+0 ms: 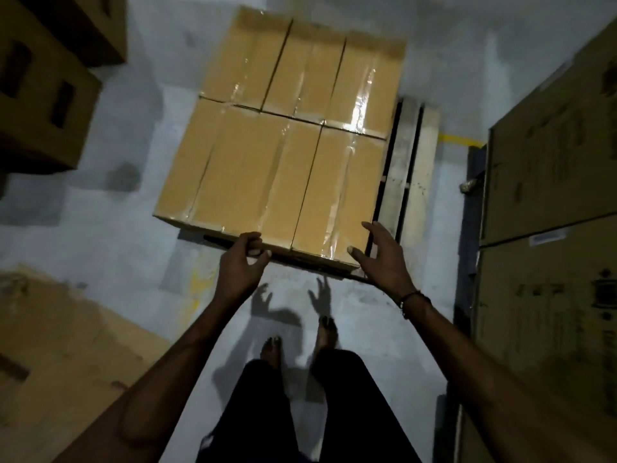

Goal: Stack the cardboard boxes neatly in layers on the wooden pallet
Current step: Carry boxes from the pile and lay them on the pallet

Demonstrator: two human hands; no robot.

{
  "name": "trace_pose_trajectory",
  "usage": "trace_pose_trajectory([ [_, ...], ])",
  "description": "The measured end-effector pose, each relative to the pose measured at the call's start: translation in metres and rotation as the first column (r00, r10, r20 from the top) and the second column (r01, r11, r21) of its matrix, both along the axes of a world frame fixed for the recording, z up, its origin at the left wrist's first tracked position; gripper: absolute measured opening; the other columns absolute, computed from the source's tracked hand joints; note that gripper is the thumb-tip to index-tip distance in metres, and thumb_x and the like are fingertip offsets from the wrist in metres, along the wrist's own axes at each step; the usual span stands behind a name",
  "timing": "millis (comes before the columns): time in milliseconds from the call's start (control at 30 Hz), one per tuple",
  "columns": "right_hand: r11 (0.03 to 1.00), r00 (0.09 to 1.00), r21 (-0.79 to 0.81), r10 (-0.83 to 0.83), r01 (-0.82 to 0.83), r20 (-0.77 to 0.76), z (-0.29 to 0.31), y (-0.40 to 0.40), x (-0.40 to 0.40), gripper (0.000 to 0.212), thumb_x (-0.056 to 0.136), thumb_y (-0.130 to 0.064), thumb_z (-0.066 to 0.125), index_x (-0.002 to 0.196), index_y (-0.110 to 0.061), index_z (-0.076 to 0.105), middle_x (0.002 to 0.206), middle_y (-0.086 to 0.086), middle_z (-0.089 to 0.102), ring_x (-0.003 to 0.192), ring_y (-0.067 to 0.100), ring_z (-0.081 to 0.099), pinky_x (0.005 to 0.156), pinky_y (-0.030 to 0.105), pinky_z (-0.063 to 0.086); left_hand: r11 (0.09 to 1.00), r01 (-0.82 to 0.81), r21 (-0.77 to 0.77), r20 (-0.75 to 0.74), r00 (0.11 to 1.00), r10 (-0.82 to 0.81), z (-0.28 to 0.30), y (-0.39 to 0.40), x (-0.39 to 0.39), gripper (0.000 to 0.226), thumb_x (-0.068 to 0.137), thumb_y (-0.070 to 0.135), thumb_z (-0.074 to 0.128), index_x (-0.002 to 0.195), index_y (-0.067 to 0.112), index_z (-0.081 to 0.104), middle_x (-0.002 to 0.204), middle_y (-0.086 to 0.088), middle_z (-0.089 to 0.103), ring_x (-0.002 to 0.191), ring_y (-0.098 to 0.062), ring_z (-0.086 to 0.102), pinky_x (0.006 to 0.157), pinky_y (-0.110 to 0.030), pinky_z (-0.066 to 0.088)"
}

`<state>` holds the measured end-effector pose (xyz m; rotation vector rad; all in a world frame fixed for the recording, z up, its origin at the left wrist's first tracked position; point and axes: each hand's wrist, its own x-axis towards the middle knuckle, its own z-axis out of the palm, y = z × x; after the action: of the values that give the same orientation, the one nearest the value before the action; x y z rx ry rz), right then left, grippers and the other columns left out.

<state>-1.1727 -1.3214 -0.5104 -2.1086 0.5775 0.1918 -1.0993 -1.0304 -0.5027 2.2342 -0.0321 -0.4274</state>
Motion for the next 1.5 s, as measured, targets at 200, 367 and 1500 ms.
trace_pose_trajectory([
  [200, 0.997, 0.997, 0.076, -0.01, 0.003, 0.081, 0.099, 0.033, 0.001, 0.059, 0.092, -0.033, 0.076, 0.146, -0.028, 0.052, 0.154, -0.003, 0.048, 0.131, 0.021, 0.053, 0.098, 0.032, 0.045, 0.989, -0.134, -0.066, 0.048, 0.989, 0.138, 0.101, 0.053, -0.015, 0.037, 0.096, 0.028, 0.072, 0.131, 0.021, 0.063, 0.117, 0.009, 0.071, 0.099, 0.0, 0.068, 0.09, -0.029, 0.055],
  [367, 0.993, 0.987, 0.096, 0.052, -0.067, 0.152, 0.159, 0.082, 0.032, 0.055, 0.092, -0.036, 0.076, 0.143, -0.031, 0.054, 0.147, -0.009, 0.054, 0.121, 0.014, 0.059, 0.091, 0.033, 0.052, 0.965, -0.237, -0.113, 0.08, 0.966, 0.246, 0.157, 0.109, -0.01, 0.034, 0.096, 0.033, 0.072, 0.128, 0.028, 0.062, 0.117, 0.014, 0.071, 0.098, 0.004, 0.068, 0.092, -0.037, 0.057],
  [1500, 0.846, 0.807, 0.133, 0.428, -0.516, 0.407, 0.225, 0.677, 0.526, 0.049, 0.093, -0.036, 0.076, 0.138, -0.031, 0.057, 0.14, -0.015, 0.059, 0.108, 0.0, 0.067, 0.088, 0.019, 0.05, 0.69, -0.63, -0.356, 0.188, 0.675, 0.714, 0.231, 0.666, 0.357, 0.021, 0.098, 0.028, 0.069, 0.117, 0.021, 0.067, 0.1, 0.002, 0.073, 0.091, -0.011, 0.071, 0.077, -0.034, 0.059],
])
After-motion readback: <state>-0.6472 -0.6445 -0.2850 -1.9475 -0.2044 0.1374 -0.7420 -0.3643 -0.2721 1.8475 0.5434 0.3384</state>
